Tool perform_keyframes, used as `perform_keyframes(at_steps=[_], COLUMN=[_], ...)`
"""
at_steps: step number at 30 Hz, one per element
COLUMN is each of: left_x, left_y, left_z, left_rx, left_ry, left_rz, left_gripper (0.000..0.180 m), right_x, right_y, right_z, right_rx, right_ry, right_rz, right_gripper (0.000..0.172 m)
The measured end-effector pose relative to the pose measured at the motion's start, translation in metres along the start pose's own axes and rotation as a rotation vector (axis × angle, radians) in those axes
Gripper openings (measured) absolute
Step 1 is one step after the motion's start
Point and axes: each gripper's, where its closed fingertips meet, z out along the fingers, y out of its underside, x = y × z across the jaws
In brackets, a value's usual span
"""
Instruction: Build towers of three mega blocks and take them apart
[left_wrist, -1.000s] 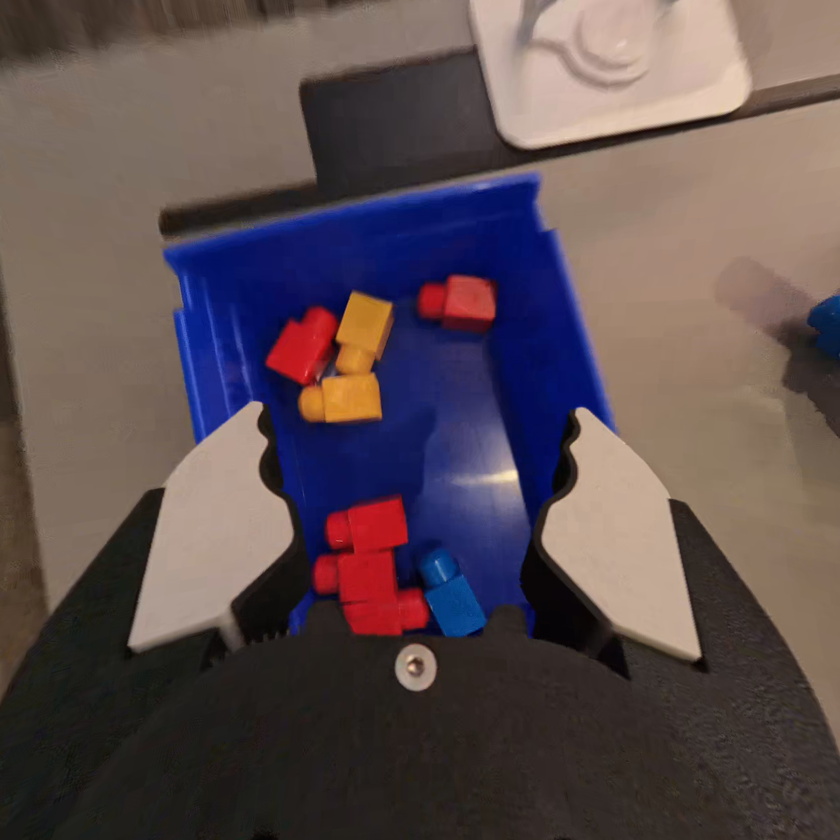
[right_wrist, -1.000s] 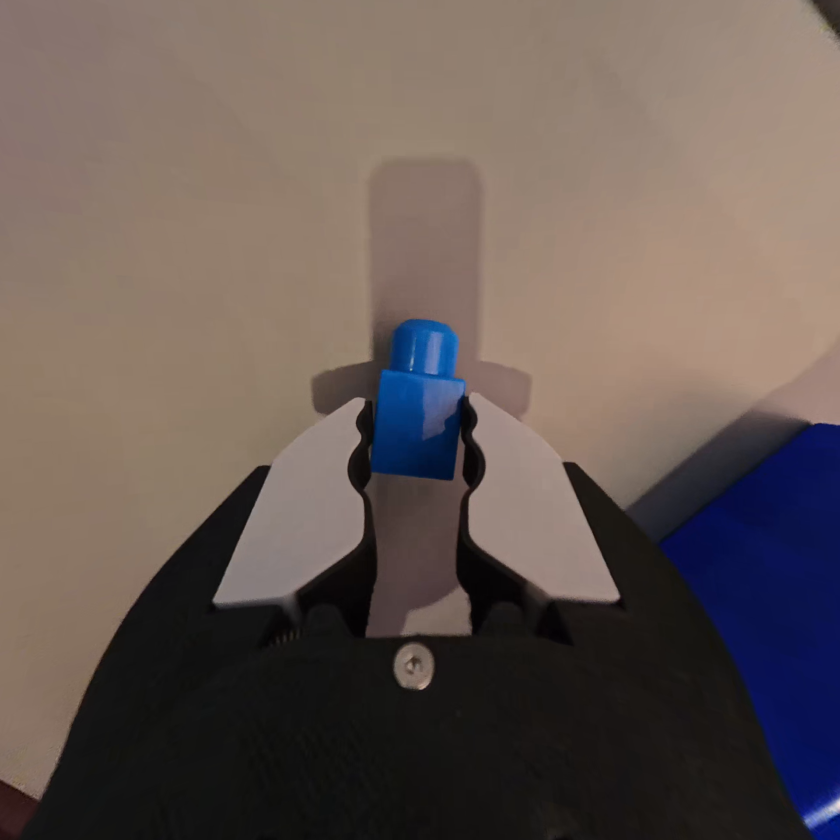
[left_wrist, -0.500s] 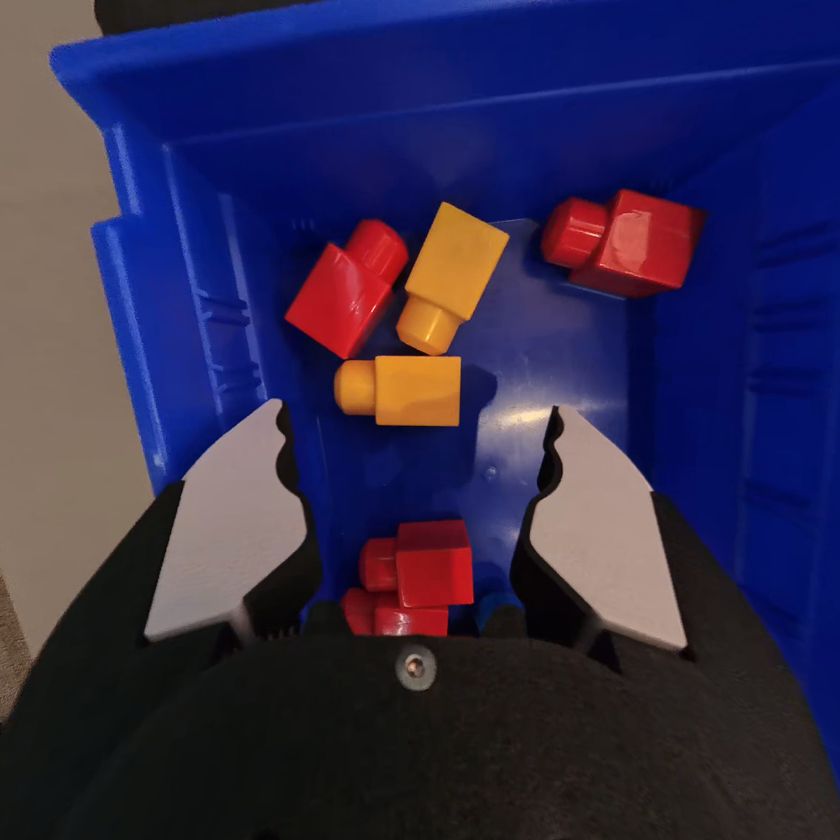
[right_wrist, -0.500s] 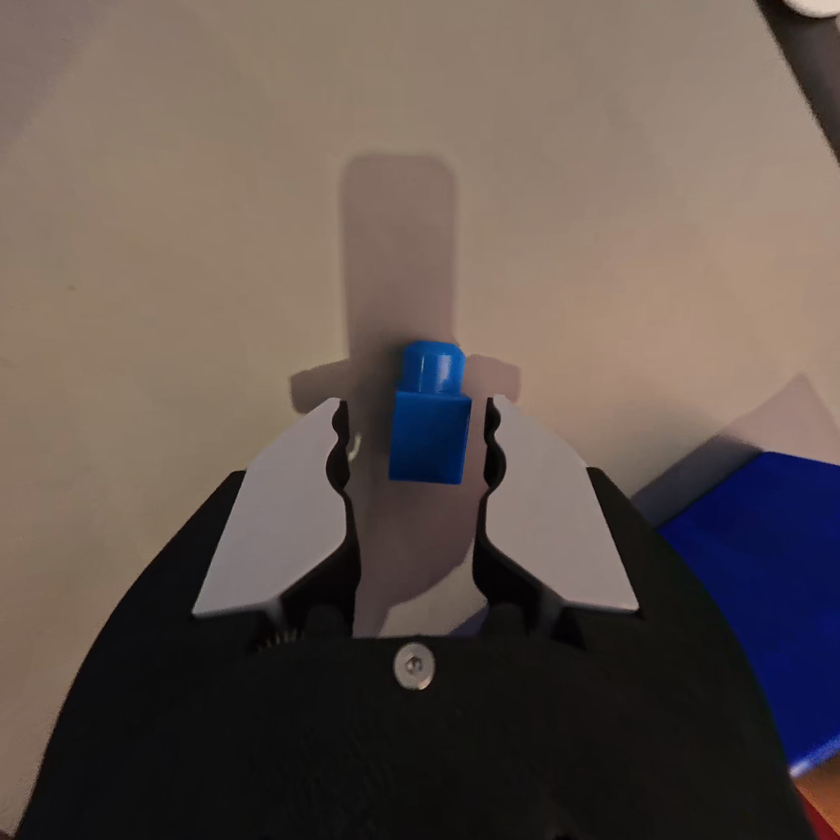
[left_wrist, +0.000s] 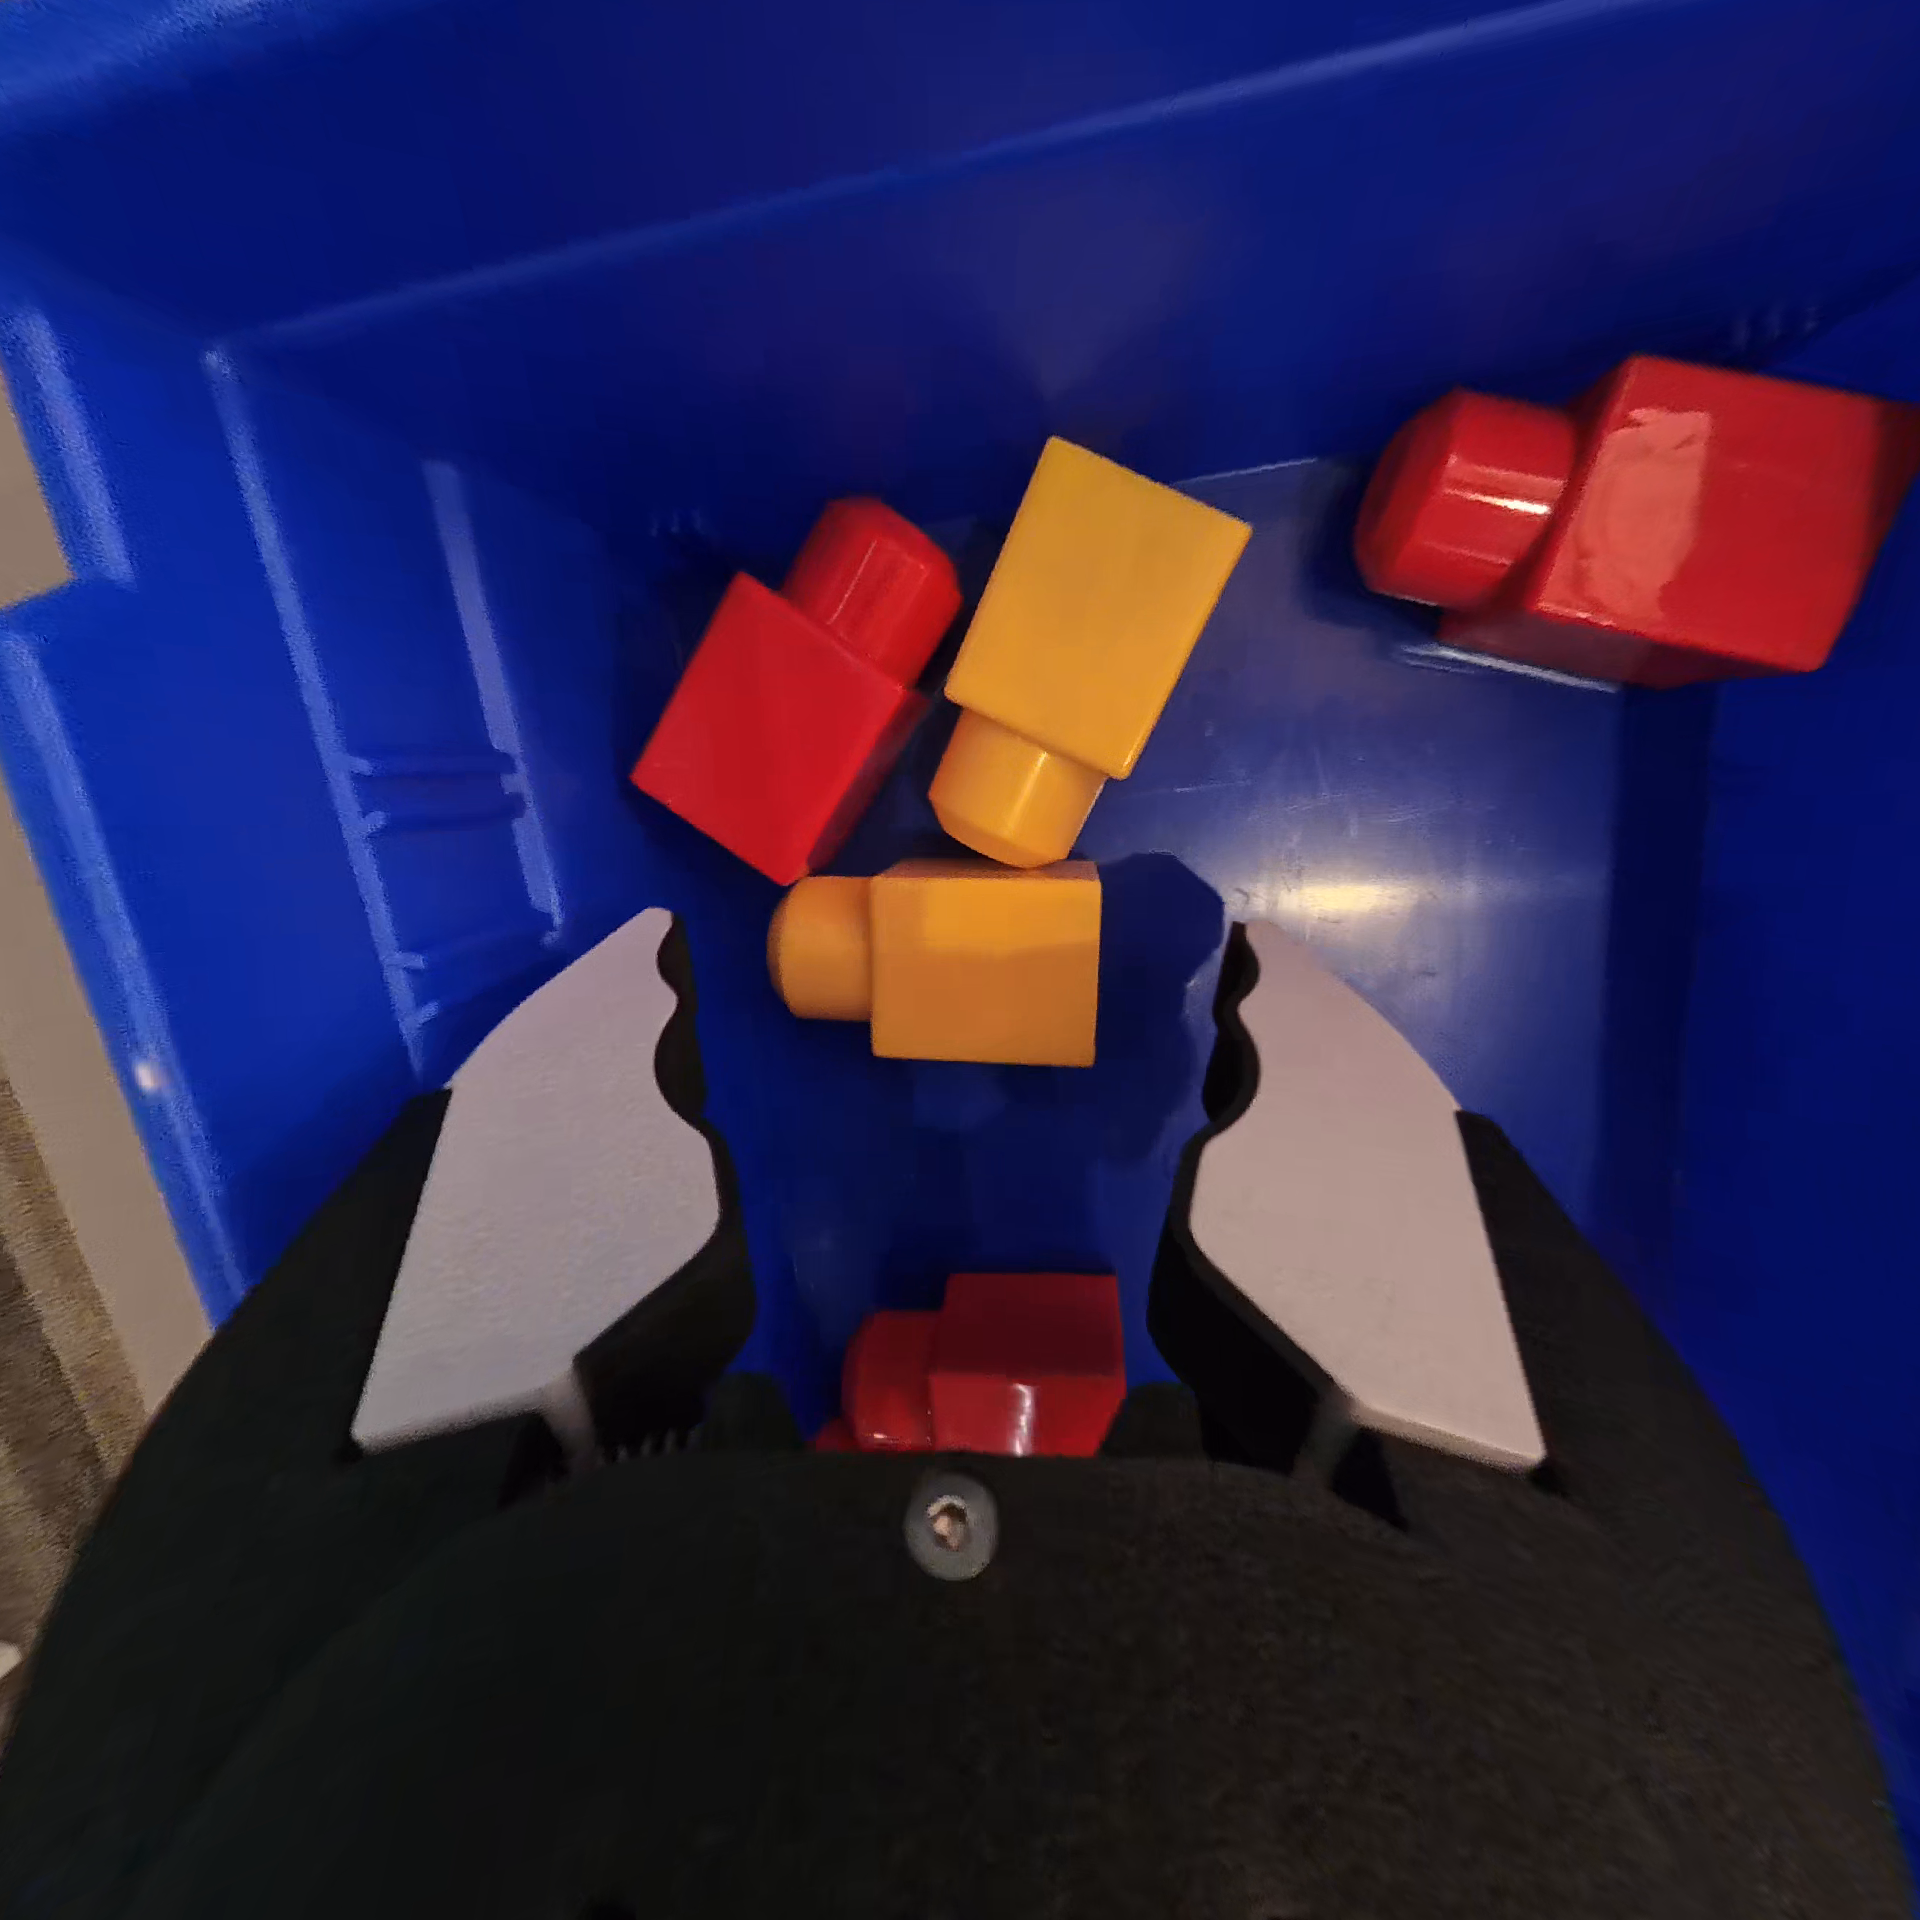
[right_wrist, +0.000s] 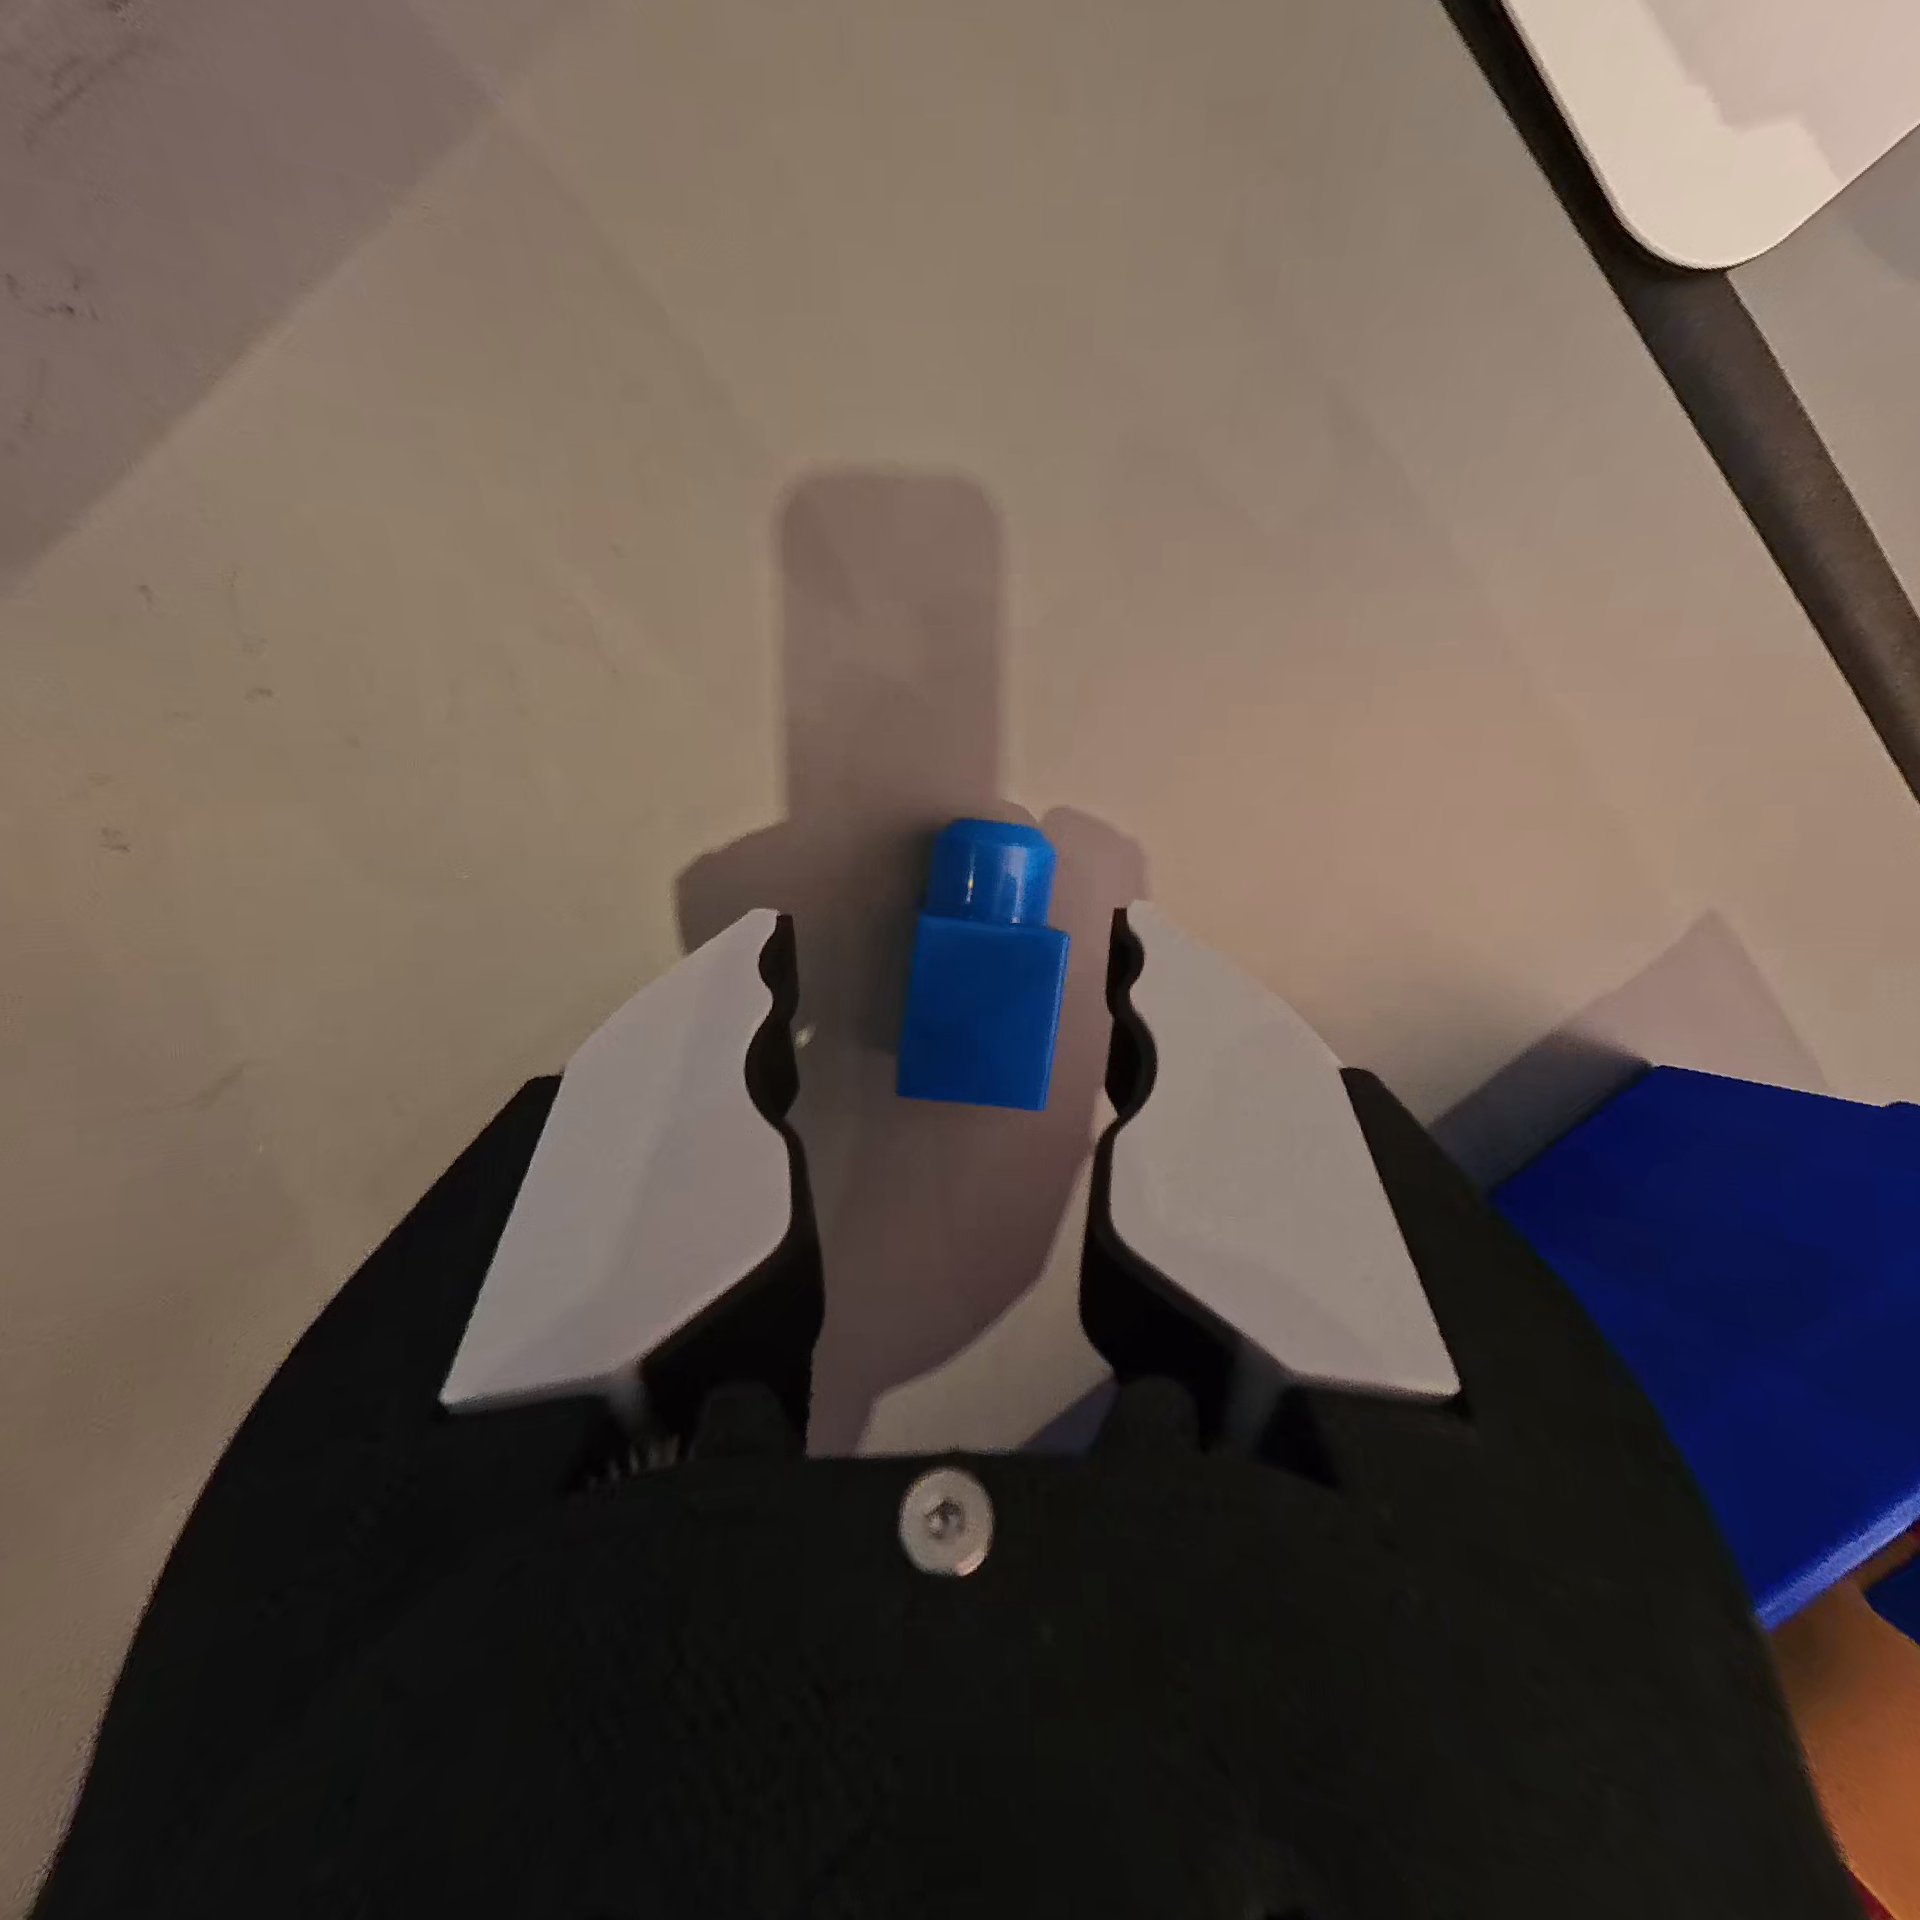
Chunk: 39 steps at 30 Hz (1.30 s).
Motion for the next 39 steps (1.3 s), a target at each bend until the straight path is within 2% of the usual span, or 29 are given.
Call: perform_keyframes(at_steps=[8,13,15,28,31,34,37,39], left_x=[0.001,0.008,0.006,0.019,0.026,0.046,0.083,0.117], left_y=[0.000,0.005,0.005,0.011,0.002,-0.012,-0.026,-0.031], left_z=[0.015,0.017,0.017,0.009,-0.007,-0.042,-0.100,-0.144], left_rx=[-0.014,-0.035,-0.032,-0.077,-0.017,0.088,0.239,0.375], left_ry=[0.015,0.115,0.110,0.168,0.200,0.302,0.448,0.524], left_rz=[-0.022,-0.076,-0.078,-0.007,0.006,0.030,0.109,0.245], left_gripper=[0.092,0.074,0.071,0.069,0.069,0.069,0.070,0.069], right_x=[-0.001,-0.002,-0.002,0.000,0.002,0.002,-0.009,-0.022], right_y=[0.000,-0.001,-0.001,0.001,-0.002,-0.010,-0.031,-0.051], right_z=[0.000,-0.001,-0.001,0.001,-0.005,-0.017,-0.037,-0.058], right_rx=[-0.005,-0.002,-0.002,-0.007,0.017,0.077,0.226,0.372], right_ry=[0.001,0.002,0.003,0.018,0.023,0.015,-0.070,-0.185], right_rz=[-0.012,-0.022,-0.023,-0.031,-0.029,-0.022,0.015,0.090], right_gripper=[0.059,0.059,0.059,0.057,0.057,0.057,0.056,0.056])
